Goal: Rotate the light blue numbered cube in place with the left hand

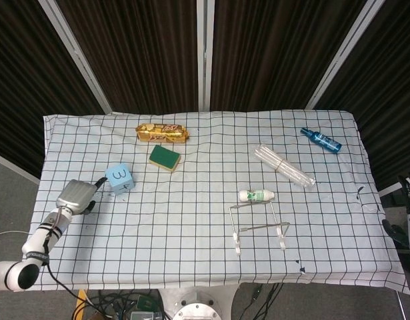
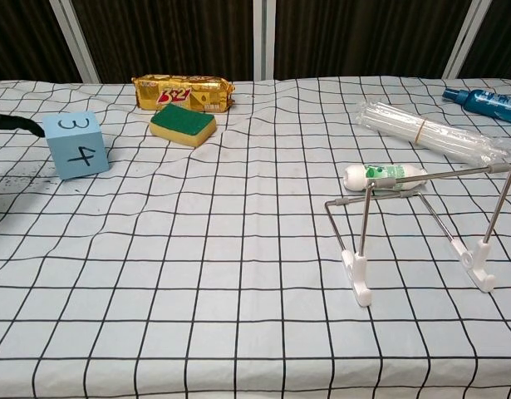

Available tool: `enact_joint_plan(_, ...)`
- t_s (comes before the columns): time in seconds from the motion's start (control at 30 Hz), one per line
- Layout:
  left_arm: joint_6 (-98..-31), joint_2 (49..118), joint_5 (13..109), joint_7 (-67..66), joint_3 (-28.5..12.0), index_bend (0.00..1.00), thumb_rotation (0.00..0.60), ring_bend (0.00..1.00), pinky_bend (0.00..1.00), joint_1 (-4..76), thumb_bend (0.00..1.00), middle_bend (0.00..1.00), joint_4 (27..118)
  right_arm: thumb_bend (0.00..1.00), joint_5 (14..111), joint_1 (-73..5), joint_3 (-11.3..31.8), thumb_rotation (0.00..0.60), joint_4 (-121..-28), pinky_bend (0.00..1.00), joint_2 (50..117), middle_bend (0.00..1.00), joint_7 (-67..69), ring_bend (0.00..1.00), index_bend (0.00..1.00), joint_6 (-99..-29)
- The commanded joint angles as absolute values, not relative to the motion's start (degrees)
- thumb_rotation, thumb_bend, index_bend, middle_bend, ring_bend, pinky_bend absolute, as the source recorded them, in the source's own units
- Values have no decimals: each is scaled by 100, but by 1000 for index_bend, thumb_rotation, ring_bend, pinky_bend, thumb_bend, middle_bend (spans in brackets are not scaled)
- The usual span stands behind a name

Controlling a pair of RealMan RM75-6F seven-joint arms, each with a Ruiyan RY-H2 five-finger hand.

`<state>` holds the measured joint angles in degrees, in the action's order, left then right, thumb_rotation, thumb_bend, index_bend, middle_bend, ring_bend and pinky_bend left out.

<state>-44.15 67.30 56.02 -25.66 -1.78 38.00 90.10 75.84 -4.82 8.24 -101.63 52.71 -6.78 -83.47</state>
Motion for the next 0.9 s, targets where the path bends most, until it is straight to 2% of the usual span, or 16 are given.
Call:
enact_joint_plan(0.03, -4347, 6693, 5582, -2493, -185, 68, 600, 879, 865, 3851, 485, 866, 8962, 182, 7583, -484, 824, 600, -10164, 0, 5272, 0, -684, 0, 0, -8346)
enact_joint_plan(0.63, -3825, 6961, 5534, -2307, -171, 65, 600, 877, 865, 4347, 486, 865, 8185, 182, 7527, -482, 827, 600, -10223, 0, 5246, 0, -798, 0, 0, -8365)
enact_joint_plan(0.9, -4264, 6914, 5221, -2703, -151, 65, 600, 876, 865, 4413, 486, 861, 8212, 182, 7491, -474, 841, 600, -10182, 0, 5250, 0, -755, 0, 0, -8374)
